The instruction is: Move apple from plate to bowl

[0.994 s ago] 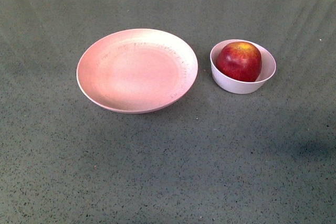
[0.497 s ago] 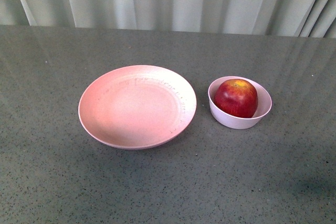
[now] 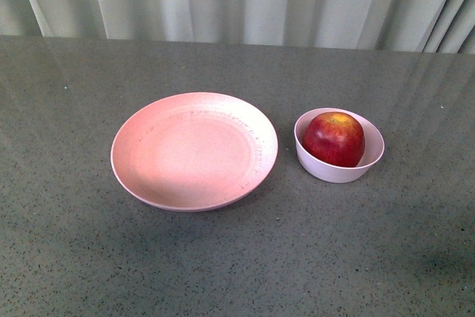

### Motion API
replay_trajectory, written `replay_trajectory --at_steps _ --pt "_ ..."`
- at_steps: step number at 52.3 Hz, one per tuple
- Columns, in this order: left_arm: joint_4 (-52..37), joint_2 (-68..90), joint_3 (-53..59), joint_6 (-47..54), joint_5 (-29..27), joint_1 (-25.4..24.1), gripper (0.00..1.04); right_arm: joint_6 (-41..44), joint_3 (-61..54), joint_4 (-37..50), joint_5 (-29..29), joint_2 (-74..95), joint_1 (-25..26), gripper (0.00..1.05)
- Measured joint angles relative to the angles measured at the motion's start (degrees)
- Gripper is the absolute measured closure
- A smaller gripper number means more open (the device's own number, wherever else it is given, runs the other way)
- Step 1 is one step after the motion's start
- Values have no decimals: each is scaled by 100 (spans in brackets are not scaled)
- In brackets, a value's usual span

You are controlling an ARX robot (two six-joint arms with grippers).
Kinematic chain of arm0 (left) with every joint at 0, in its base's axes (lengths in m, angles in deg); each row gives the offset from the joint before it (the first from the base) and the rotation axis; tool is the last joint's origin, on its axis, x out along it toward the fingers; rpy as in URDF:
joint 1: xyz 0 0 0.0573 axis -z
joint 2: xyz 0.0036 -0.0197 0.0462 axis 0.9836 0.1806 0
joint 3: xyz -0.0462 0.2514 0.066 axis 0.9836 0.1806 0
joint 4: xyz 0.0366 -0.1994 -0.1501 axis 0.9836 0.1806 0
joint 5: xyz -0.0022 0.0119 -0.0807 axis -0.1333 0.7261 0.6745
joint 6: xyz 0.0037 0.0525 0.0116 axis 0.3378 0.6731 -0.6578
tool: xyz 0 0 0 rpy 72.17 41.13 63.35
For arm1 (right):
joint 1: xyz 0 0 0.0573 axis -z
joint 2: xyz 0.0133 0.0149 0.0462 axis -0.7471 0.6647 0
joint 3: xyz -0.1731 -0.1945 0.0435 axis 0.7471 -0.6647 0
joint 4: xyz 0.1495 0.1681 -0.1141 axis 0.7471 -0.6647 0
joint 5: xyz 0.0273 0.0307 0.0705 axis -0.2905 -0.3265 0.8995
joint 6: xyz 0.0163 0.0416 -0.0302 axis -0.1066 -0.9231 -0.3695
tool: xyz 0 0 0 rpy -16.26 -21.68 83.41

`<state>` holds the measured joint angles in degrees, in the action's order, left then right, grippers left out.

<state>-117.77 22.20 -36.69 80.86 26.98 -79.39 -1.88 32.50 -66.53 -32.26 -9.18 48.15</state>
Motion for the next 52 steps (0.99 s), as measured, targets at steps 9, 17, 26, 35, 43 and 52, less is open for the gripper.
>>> replay_trajectory --at_steps 9,17,26,35,43,52 --pt "514 -566 2 0 2 0 103 0 0 0 0 0 0 9" --pt "1012 -1097 2 0 2 0 103 0 0 0 0 0 2 9" --pt "1532 -1639 4 0 0 0 103 0 0 0 0 0 0 9" --pt "2020 -2133 4 0 0 0 103 0 0 0 0 0 0 9" --pt "2295 -2411 4 0 0 0 103 0 0 0 0 0 0 9" --pt "2605 -2754 2 0 0 0 103 0 0 0 0 0 0 9"
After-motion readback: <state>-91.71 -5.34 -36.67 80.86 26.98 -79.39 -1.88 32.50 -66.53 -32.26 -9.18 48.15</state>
